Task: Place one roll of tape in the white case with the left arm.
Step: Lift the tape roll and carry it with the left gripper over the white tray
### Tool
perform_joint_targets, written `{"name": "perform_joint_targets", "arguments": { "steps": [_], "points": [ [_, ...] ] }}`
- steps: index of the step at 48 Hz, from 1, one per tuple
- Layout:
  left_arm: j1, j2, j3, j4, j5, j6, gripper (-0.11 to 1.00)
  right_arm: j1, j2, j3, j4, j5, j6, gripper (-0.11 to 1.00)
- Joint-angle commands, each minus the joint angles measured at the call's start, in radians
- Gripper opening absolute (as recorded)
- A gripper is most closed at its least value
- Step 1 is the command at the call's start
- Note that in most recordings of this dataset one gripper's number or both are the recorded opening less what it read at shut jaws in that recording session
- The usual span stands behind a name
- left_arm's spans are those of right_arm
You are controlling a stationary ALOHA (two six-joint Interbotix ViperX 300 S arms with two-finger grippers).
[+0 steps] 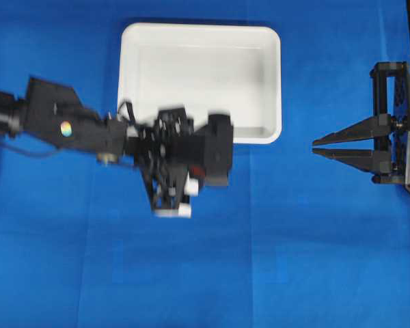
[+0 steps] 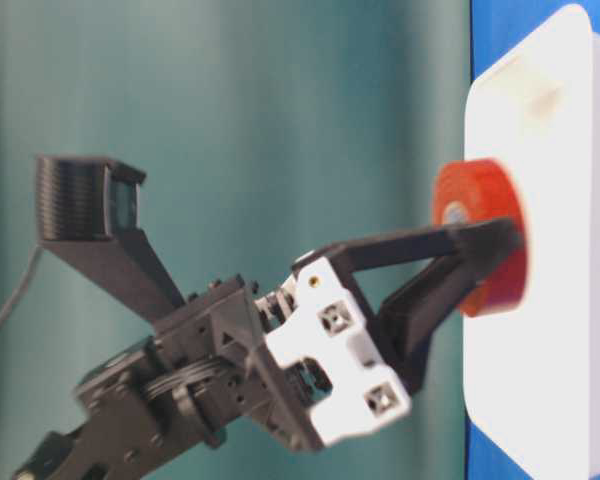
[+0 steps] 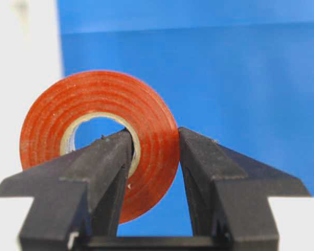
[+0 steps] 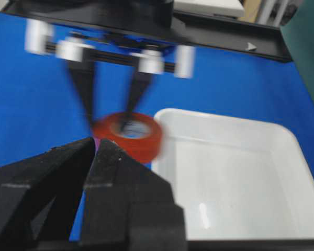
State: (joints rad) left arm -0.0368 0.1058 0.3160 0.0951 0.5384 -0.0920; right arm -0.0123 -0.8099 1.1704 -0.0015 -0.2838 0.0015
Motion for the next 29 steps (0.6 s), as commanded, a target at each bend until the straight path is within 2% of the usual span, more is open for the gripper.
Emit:
{"name": "perform_joint_targets", "arguments": {
  "steps": [1, 12, 20, 29],
  "points": [
    [0.074, -0.034, 0.012, 0.005, -0.014, 0.028, 0.26, -0.002, 0.003, -0.012, 0.003, -0.005, 0.002, -0.07],
    [0.189, 0.015, 0.083, 0.005, -0.15, 0.057, 0.26, 0.0, 0.015, -0.012, 0.003, -0.003, 0.002, -0.07],
    [0.202, 0.075, 0.109, -0.003, -0.218, 0.109, 0.26, -0.002, 0.018, -0.012, 0.003, -0.005, 0.002, -0.07],
    [0.209, 0.107, 0.106, -0.005, -0.25, 0.117, 0.27, -0.002, 0.02, -0.011, 0.003, -0.003, 0.002, -0.07]
  ]
}}
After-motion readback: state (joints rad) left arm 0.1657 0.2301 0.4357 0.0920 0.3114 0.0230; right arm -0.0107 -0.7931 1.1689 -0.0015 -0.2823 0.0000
